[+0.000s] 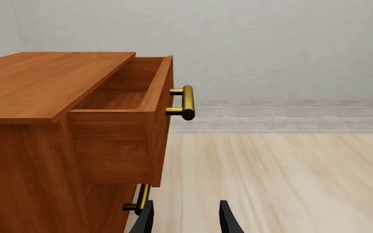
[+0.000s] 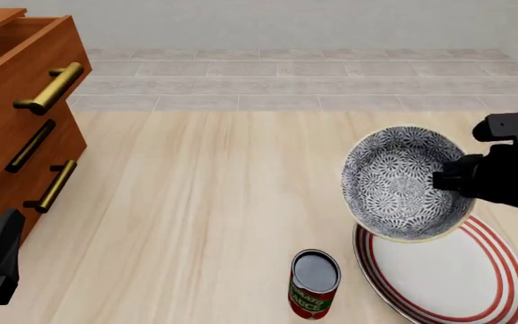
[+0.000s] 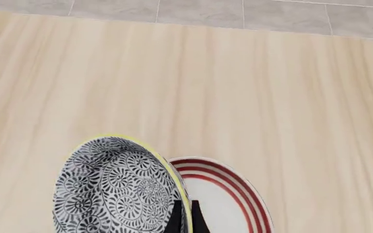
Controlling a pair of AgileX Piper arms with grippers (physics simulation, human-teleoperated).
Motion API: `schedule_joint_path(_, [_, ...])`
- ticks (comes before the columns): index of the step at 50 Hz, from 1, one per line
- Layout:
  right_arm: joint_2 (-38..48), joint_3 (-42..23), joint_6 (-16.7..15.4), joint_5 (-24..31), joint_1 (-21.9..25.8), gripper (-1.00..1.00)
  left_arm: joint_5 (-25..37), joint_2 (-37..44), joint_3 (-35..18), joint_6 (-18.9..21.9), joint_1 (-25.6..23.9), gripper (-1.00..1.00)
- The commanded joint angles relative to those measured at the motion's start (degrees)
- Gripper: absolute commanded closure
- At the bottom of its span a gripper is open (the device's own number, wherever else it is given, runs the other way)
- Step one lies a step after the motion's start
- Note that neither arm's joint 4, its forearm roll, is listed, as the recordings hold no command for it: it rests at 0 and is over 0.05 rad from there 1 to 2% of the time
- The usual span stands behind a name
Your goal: Put the bowl on the plate.
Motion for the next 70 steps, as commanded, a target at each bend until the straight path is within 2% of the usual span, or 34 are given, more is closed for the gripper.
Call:
schedule_joint_path(1, [-5.73,3.94,0.46,1.58,-3.75,1.00,0.00,0.00,0.00,0.00,-0.01,-1.00])
schedule_joint_path(20, [-9.35,8.56,1.66,1.27,-7.09,1.00,0.00,0.00,0.00,0.00,0.01,-1.00])
schedule_joint_path(37, [-6.54,14.47,4.01,-5.65,-8.71,1.00,0.00,0.00,0.00,0.00,0.00,-1.00])
schedule_joint_path(70, [-3.61,19.51,6.01,-11.64,-9.65,1.00,0.00,0.00,0.00,0.00,0.00,-1.00])
